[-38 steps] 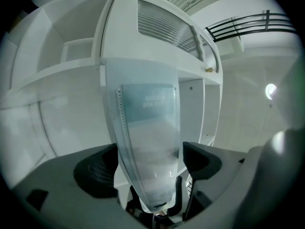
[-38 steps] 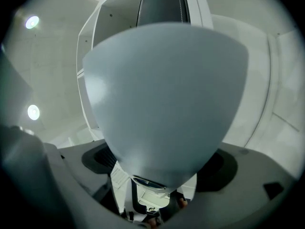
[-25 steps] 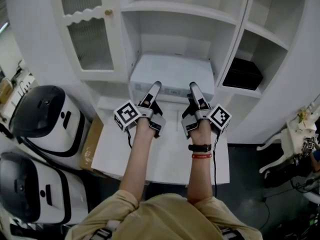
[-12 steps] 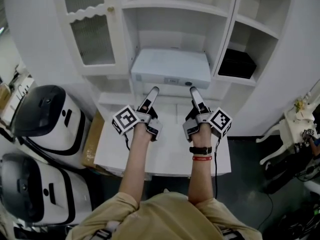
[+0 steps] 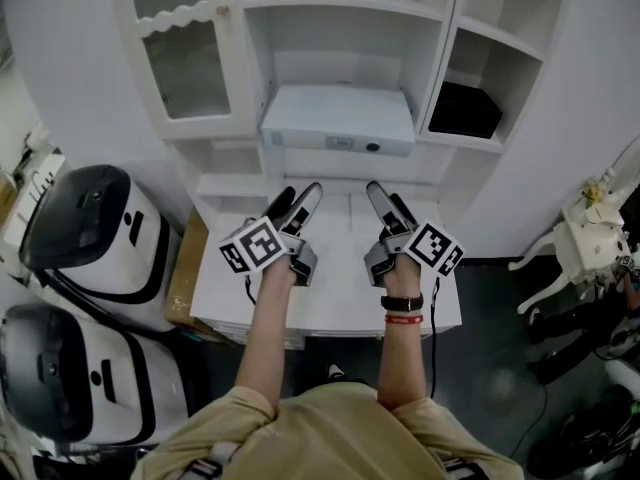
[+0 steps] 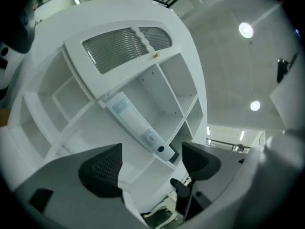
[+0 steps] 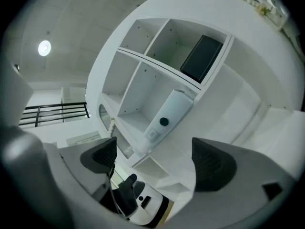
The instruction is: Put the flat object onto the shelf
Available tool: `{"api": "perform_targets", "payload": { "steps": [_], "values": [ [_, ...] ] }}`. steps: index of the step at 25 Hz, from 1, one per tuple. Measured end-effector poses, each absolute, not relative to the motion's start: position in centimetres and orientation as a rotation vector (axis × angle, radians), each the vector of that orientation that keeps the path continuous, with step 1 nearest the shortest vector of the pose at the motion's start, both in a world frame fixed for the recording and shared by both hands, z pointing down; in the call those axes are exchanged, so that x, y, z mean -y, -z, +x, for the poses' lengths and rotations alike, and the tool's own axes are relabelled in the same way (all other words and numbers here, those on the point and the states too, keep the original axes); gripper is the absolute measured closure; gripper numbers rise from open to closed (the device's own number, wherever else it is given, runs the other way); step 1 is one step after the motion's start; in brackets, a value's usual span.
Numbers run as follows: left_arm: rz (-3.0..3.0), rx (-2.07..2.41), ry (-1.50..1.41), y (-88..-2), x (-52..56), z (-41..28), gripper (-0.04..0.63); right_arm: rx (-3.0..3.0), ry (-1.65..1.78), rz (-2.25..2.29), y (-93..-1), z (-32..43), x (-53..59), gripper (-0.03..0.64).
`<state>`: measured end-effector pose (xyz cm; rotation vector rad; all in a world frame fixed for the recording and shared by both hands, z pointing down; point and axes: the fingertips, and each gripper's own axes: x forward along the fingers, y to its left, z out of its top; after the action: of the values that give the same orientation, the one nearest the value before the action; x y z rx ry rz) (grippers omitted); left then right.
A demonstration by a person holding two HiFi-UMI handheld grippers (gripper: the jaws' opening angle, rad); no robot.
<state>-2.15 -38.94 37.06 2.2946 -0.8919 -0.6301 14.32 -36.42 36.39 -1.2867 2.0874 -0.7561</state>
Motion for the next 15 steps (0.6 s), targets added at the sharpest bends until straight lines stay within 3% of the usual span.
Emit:
{"api": "perform_targets", "payload": {
  "steps": [5, 8, 15],
  "values": [
    [2.442, 1.076, 0.492, -37.1, 37.2, -3.4, 0.224, -2.146, 0.658, -1.388, -36.3, 13.7, 34.6, 0.167],
    [2.509, 1.181, 0.41, -37.1, 36.5, -4.0, 0.267, -2.187, 0.568, -1.481, -36.5, 13.7, 33.8, 0.244],
    [2.621, 1.297, 0.256, -37.5, 35.7, -3.5, 0.295, -2.261, 0.432, -1.647, -36.9, 13.0, 33.4, 0.245]
  ]
}}
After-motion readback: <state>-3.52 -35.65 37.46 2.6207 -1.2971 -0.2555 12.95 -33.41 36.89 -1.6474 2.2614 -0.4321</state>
